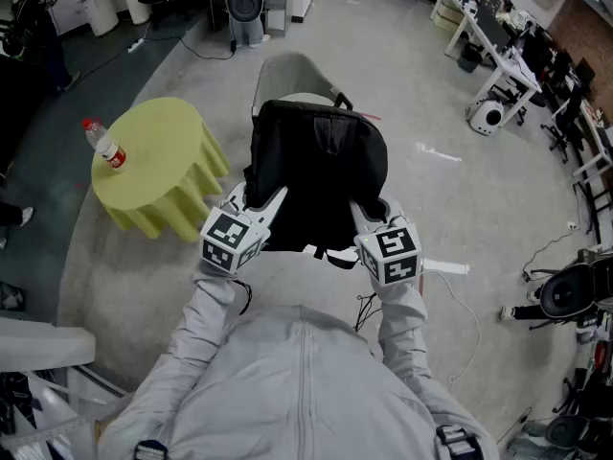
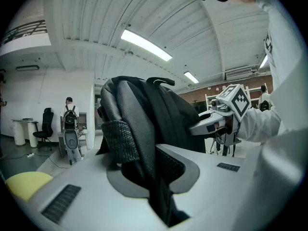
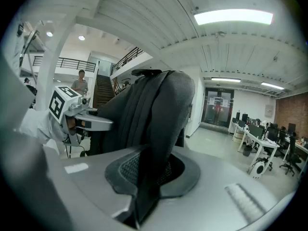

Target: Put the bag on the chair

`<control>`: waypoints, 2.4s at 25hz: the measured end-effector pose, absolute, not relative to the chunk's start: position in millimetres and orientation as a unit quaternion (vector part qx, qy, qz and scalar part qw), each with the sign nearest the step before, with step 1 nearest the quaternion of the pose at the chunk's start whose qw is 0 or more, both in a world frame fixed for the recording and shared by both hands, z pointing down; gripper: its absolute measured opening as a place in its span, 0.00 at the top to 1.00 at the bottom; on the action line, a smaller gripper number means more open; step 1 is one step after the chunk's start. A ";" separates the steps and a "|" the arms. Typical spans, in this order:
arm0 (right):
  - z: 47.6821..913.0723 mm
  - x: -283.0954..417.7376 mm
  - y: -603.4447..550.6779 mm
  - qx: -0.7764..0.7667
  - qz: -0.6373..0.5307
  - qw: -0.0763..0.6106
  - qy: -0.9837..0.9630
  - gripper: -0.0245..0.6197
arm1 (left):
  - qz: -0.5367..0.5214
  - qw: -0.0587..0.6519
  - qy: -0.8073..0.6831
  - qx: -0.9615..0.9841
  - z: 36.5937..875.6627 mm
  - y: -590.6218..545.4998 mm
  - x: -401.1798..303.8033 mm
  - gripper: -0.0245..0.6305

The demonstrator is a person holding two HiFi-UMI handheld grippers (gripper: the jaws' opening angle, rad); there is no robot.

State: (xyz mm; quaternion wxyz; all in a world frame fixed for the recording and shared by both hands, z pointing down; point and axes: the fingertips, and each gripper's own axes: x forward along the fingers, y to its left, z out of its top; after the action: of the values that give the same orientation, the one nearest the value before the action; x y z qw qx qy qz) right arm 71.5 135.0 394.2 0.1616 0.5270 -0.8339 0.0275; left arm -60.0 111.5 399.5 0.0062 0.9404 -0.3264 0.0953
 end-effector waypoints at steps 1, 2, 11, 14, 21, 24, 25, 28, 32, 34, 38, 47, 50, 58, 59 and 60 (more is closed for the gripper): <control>394.2 73.0 134.1 0.526 0.028 0.161 -0.835 0.88 | 0.097 0.006 -0.327 0.940 399.3 110.9 -58.5 0.90; 394.3 74.6 133.3 0.525 0.029 0.160 -0.835 0.88 | 0.098 0.005 -0.328 0.939 399.1 110.4 -56.9 0.90; 410.8 88.4 137.3 0.514 0.037 0.153 -0.843 0.87 | 0.112 0.011 -0.341 0.933 411.9 122.7 -44.1 0.90; 420.1 91.5 133.4 0.506 0.039 0.155 -0.848 0.86 | 0.116 0.017 -0.349 0.930 420.9 122.2 -41.0 0.90; 426.8 88.7 120.2 0.487 0.038 0.168 -0.856 0.86 | 0.122 0.038 -0.358 0.925 430.2 111.1 -42.4 0.90; 428.2 89.3 104.1 0.486 0.039 0.167 -0.857 0.87 | 0.120 0.039 -0.359 0.925 432.0 94.6 -41.6 0.90; 428.8 90.8 96.5 0.487 0.040 0.167 -0.857 0.87 | 0.118 0.038 -0.359 0.925 432.6 86.9 -40.3 0.90; 429.3 94.4 71.3 0.489 0.039 0.168 -0.855 0.87 | 0.115 0.037 -0.356 0.927 433.4 60.3 -36.6 0.90; 424.5 100.3 39.5 0.492 0.042 0.168 -0.853 0.87 | 0.109 0.041 -0.353 0.928 429.6 26.9 -30.2 0.90; 423.5 103.1 20.2 0.495 0.048 0.168 -0.851 0.88 | 0.106 0.044 -0.350 0.930 429.3 6.3 -27.2 0.90; 425.7 107.5 -21.2 0.495 0.061 0.165 -0.851 0.88 | 0.105 0.047 -0.341 0.933 432.0 -39.9 -22.5 0.90; 441.7 98.1 -98.5 0.501 0.067 0.182 -0.844 0.89 | 0.104 0.063 -0.329 0.936 448.5 -122.8 -30.9 0.90; 449.0 97.6 -120.2 0.503 0.076 0.185 -0.841 0.89 | 0.112 0.070 -0.328 0.935 455.6 -145.6 -31.0 0.90; 479.1 114.0 -177.2 0.500 0.120 0.183 -0.838 0.88 | 0.142 0.089 -0.328 0.930 483.9 -204.4 -15.8 0.90; 481.6 122.7 -186.6 0.498 0.126 0.182 -0.838 0.88 | 0.147 0.092 -0.330 0.928 485.9 -213.6 -7.4 0.90; 484.3 131.7 -196.2 0.495 0.133 0.182 -0.839 0.88 | 0.152 0.095 -0.333 0.926 488.1 -222.8 1.4 0.90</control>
State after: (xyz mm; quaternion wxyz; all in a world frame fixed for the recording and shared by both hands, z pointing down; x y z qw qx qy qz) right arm 131.7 -196.2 484.3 0.1820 0.4948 -0.8393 0.1327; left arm 1.4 -222.8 488.1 0.0947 0.9259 -0.3327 0.1520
